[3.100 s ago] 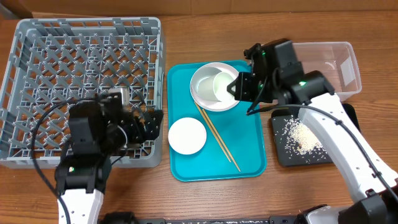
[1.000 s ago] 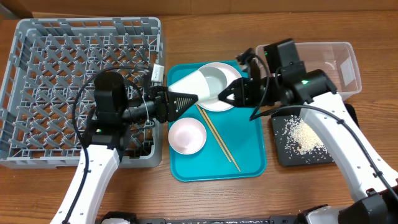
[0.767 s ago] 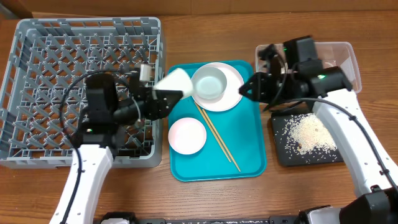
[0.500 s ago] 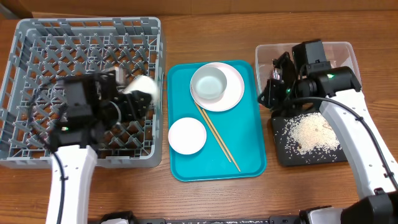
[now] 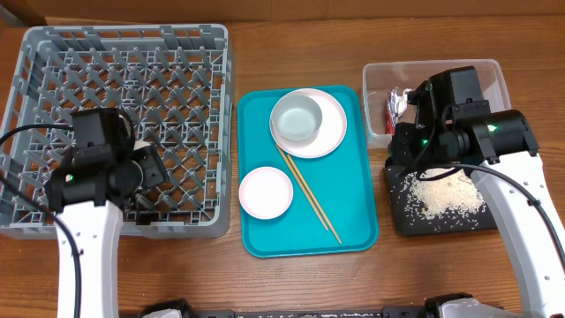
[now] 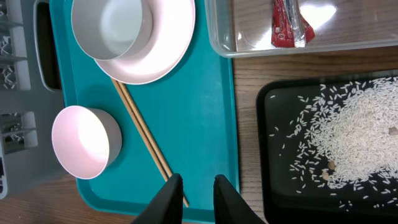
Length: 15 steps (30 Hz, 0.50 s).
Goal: Sort waste into correct bins and load items into the dishwasher
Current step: 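Lower the cup into the dish rack with the left gripper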
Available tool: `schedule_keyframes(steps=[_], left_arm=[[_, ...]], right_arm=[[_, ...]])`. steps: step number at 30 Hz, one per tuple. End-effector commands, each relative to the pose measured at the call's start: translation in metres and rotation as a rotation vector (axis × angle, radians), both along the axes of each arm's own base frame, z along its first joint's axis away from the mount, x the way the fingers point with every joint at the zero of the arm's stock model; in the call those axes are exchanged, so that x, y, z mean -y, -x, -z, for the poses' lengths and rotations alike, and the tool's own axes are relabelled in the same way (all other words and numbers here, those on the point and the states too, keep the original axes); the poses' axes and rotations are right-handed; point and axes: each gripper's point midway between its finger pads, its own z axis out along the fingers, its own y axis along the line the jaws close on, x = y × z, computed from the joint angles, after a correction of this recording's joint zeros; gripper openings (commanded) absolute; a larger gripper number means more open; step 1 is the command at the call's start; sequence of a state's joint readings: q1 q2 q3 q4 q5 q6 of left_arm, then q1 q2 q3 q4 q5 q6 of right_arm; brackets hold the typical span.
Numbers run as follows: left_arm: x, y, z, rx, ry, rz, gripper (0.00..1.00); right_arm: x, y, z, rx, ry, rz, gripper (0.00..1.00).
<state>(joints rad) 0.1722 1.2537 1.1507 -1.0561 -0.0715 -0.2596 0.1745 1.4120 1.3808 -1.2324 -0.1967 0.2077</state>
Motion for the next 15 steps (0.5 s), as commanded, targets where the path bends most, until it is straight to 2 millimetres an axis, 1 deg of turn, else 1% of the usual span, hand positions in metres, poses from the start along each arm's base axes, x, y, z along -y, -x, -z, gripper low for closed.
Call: schedule_keyframes(steps=[1, 4, 7, 12, 13, 15], left_arm=[[-0.009, 0.002, 0.018, -0.079, -0.017, -0.049, 0.04], [-0.013, 0.002, 0.036, -0.156, -0.027, -0.056, 0.04], [-0.018, 0.000, 0.049, -0.200, -0.045, -0.063, 0.04], [-0.019, -0.005, 0.067, -0.247, -0.038, -0.061, 0.05], [-0.019, -0.006, 0.070, -0.257, -0.036, -0.061, 0.09], [-0.019, -0.005, 0.075, -0.277, -0.033, -0.059, 0.43]], right_arm=[[0.003, -0.002, -0.005, 0.022, 0.014, 0.001, 0.20], [0.003, -0.001, -0.004, 0.018, 0.015, 0.001, 0.20], [0.003, 0.000, -0.004, 0.017, 0.015, 0.001, 0.20], [0.003, 0.000, -0.004, 0.018, 0.015, 0.001, 0.20], [0.003, 0.000, -0.004, 0.018, 0.015, 0.001, 0.20], [0.003, 0.000, -0.004, 0.016, 0.015, 0.001, 0.20]])
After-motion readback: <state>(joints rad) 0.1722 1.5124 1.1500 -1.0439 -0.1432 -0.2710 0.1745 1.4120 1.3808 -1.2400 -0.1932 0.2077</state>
